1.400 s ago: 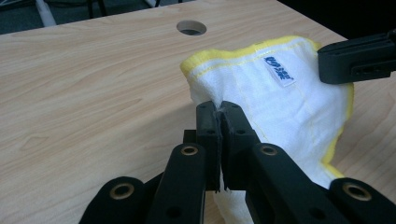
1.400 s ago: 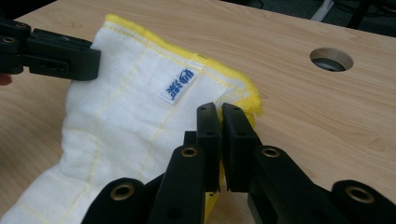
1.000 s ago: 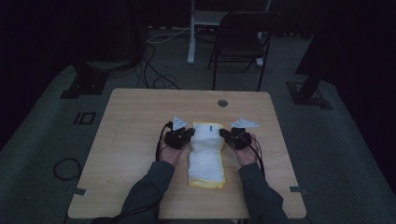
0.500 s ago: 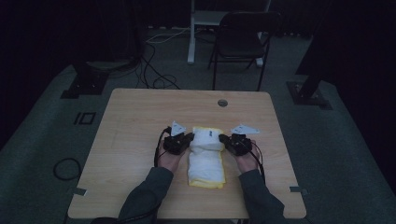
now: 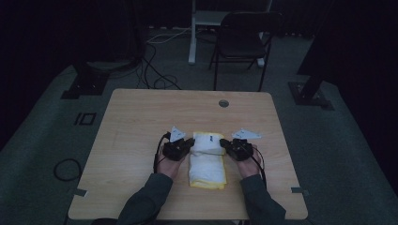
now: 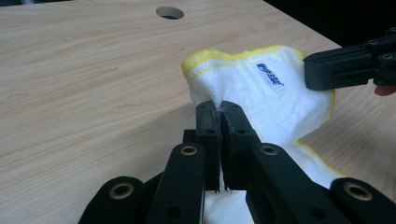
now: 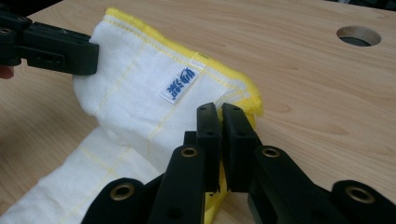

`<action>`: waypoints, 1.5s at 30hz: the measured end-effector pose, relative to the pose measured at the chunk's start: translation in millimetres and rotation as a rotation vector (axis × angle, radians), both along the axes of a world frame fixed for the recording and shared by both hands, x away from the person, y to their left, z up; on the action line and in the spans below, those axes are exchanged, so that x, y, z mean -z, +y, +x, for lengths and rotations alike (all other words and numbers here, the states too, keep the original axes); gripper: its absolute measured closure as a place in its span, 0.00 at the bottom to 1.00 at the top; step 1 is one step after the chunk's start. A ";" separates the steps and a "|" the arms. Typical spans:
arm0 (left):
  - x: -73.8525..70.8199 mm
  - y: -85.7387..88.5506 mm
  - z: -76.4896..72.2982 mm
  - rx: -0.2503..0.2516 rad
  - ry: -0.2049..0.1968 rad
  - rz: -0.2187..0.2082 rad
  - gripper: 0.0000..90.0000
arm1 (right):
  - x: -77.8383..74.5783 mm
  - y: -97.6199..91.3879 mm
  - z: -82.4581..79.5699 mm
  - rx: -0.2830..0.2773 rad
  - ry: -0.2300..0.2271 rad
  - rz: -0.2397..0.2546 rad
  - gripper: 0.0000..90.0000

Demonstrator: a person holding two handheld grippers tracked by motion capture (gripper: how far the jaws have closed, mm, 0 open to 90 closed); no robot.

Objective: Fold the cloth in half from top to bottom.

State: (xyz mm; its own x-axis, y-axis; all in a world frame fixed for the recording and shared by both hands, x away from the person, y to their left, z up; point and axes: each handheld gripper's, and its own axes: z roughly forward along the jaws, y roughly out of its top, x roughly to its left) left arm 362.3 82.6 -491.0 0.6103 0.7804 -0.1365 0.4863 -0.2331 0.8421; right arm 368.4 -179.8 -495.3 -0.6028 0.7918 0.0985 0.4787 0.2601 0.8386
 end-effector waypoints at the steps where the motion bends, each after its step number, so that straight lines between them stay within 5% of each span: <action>1: 0.2 -0.1 -1.2 0.000 0.000 -0.002 0.97 | 0.6 0.2 -1.4 -0.002 -0.001 -0.003 0.97; 38: 28.5 7.7 -37.3 0.022 0.080 -0.011 0.96 | 25.8 2.1 -36.5 -0.037 0.061 -0.008 0.97; 45: 16.6 18.8 -30.7 -0.021 0.060 -0.053 0.93 | 26.5 2.2 -38.5 -0.039 0.059 -0.012 0.97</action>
